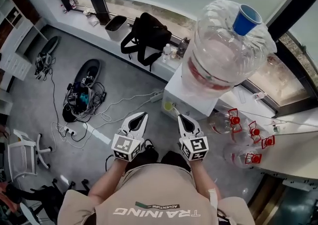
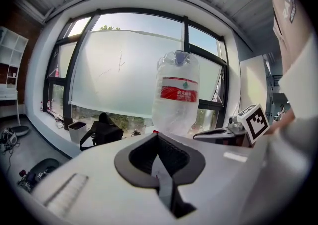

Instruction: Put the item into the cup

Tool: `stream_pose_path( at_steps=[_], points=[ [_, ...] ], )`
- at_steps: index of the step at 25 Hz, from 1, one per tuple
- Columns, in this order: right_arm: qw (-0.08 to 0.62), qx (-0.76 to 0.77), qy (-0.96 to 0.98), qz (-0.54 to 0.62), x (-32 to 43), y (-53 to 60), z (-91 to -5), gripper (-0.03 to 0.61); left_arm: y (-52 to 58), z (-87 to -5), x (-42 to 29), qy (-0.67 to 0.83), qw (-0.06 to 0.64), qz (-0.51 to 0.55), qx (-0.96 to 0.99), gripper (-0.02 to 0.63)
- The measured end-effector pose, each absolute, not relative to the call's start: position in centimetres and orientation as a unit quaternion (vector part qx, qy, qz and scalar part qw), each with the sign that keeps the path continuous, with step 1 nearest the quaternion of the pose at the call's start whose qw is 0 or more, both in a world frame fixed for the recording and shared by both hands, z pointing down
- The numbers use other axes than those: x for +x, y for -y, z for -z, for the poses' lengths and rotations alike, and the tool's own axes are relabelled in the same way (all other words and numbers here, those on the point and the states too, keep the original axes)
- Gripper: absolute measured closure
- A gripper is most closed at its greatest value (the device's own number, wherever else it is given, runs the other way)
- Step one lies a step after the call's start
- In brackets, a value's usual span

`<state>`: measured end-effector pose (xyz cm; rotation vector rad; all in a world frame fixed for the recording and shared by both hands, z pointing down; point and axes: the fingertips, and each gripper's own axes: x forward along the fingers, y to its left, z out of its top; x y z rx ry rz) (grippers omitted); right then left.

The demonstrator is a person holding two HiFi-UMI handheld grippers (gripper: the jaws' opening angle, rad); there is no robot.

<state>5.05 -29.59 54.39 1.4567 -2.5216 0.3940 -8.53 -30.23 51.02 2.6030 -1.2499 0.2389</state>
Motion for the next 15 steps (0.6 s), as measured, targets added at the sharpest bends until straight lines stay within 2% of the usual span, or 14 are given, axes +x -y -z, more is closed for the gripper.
stream_pose_path(
  at_steps=[9,15],
  points=[
    [0.127,0.493,0.849,-0.141,3.5,32.1,-57.0,0.566,32.8,-54.2,-8.1,0.406,0.137,-0.098,0.898,0.606],
    [0.140,0.478,0.852,-0.164,3.0,33.7,-61.8,0.566,33.5,-60.0,-7.2,0.406,0.193,-0.124,0.885,0.606]
  ],
)
